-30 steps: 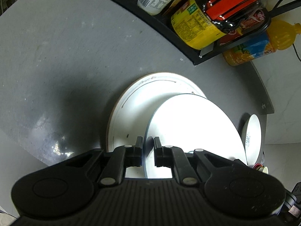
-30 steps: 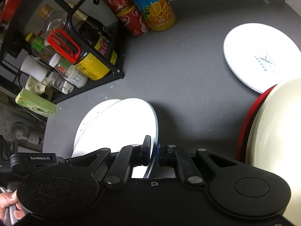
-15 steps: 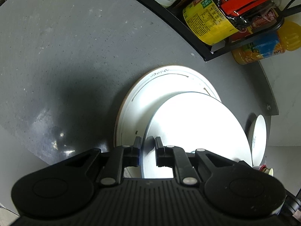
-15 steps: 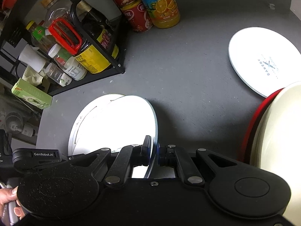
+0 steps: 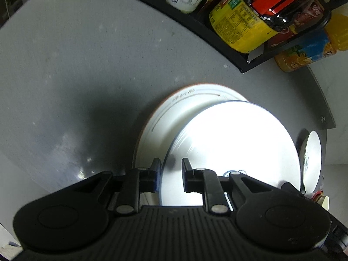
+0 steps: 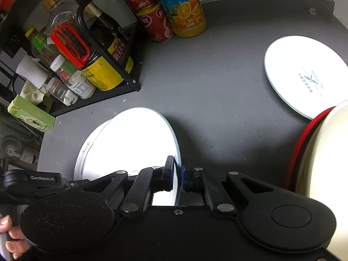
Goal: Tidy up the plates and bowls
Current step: 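Lower the 'Sweet' plate onto the flower-pattern plate and open both grippers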
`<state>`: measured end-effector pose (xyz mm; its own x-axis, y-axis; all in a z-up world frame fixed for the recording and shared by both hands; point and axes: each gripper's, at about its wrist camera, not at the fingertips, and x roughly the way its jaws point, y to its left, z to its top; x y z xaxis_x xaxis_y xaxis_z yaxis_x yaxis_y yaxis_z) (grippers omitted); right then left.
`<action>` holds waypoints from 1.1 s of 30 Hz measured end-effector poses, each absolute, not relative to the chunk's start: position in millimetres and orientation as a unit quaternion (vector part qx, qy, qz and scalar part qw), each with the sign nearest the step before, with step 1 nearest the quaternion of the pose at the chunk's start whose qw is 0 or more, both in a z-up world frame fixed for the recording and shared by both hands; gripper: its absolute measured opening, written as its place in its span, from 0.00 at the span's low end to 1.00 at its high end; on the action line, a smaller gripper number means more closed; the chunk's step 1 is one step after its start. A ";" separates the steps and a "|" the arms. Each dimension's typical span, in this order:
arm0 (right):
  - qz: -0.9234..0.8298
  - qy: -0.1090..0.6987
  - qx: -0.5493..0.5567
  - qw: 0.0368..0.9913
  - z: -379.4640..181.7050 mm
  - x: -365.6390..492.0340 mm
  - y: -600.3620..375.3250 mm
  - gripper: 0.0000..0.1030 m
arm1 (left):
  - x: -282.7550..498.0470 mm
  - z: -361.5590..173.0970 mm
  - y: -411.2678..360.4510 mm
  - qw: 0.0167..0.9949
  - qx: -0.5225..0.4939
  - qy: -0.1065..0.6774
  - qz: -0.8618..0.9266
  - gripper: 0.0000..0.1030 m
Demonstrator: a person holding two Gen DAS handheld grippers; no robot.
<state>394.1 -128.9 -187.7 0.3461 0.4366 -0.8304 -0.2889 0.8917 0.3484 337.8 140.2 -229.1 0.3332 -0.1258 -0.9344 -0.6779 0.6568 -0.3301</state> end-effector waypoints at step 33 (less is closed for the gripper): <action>0.216 0.550 0.048 0.806 -215.7 397.2 -104.4 0.14 | 315.7 -238.1 165.6 0.734 -0.386 0.517 0.209 0.23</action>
<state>397.2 -104.4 -215.7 0.3025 0.4015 -0.8645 -0.2952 0.9018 0.3155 315.7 165.6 -238.1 0.3767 -0.0924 -0.9217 -0.7073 0.6139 -0.3506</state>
